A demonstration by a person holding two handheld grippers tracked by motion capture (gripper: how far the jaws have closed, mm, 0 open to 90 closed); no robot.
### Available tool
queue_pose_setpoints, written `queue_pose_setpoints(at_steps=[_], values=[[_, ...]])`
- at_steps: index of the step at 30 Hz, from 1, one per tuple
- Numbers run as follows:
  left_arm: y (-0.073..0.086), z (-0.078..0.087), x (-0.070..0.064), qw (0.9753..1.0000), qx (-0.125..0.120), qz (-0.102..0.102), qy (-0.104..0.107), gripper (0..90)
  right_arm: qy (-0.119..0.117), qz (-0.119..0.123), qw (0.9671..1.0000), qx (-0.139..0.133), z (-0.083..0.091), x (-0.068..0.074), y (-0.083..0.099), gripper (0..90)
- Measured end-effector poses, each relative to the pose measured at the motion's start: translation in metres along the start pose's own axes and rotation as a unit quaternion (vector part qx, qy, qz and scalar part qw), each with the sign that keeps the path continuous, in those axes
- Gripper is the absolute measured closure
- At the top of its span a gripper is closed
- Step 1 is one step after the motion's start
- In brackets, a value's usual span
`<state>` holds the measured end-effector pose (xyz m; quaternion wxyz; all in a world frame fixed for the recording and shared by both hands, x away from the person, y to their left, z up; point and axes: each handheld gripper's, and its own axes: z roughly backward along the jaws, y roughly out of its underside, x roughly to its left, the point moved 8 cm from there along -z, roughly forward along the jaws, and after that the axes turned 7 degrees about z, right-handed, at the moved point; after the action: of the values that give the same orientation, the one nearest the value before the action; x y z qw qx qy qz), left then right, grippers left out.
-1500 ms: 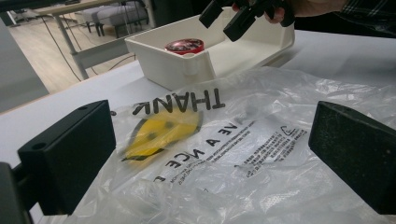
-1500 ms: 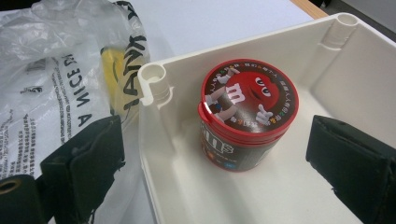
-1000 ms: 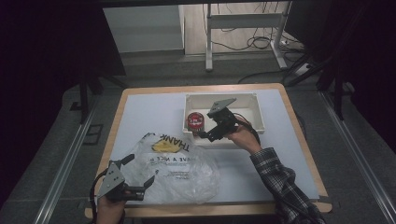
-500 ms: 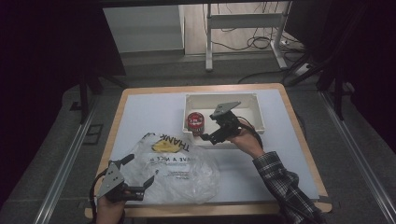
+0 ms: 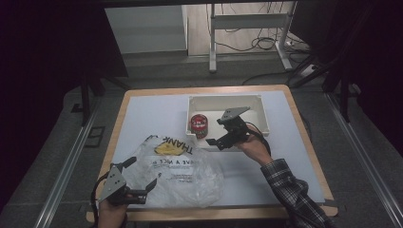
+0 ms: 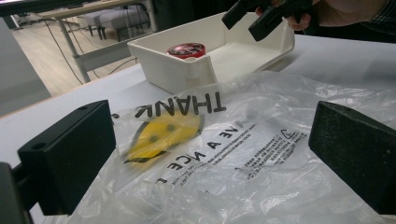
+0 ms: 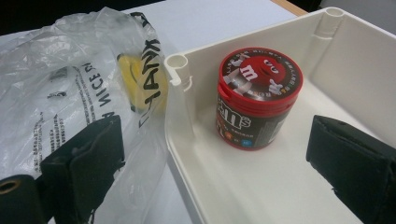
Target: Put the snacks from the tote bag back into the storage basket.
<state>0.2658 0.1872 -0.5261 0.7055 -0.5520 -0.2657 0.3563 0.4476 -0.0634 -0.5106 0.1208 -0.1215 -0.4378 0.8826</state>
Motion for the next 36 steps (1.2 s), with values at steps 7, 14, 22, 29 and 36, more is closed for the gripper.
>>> queue_pose_setpoints(at_steps=[7, 14, 22, 29, 36], values=[[0.000, 0.000, -0.001, 1.0000, 0.001, -0.003, 0.001, 0.5, 0.005, -0.002, 1.0000, -0.007, 0.008, 0.004, 0.002, 4.6], [0.000, -0.001, -0.001, 1.0000, 0.002, -0.001, 0.001, 0.5, 0.008, 0.001, 0.9999, -0.008, 0.014, 0.009, 0.004, 4.6], [0.000, -0.001, -0.001, 1.0000, 0.002, -0.001, 0.002, 0.5, 0.012, 0.001, 0.9998, -0.015, 0.024, 0.012, 0.006, 4.7], [0.000, -0.001, -0.001, 1.0000, 0.000, 0.003, 0.005, 0.5, 0.016, 0.000, 0.9997, -0.017, 0.029, 0.016, 0.009, 4.6], [0.000, -0.001, -0.001, 1.0000, 0.001, 0.004, 0.005, 0.5, 0.022, -0.002, 0.9996, -0.019, 0.037, 0.018, 0.013, 4.4]])
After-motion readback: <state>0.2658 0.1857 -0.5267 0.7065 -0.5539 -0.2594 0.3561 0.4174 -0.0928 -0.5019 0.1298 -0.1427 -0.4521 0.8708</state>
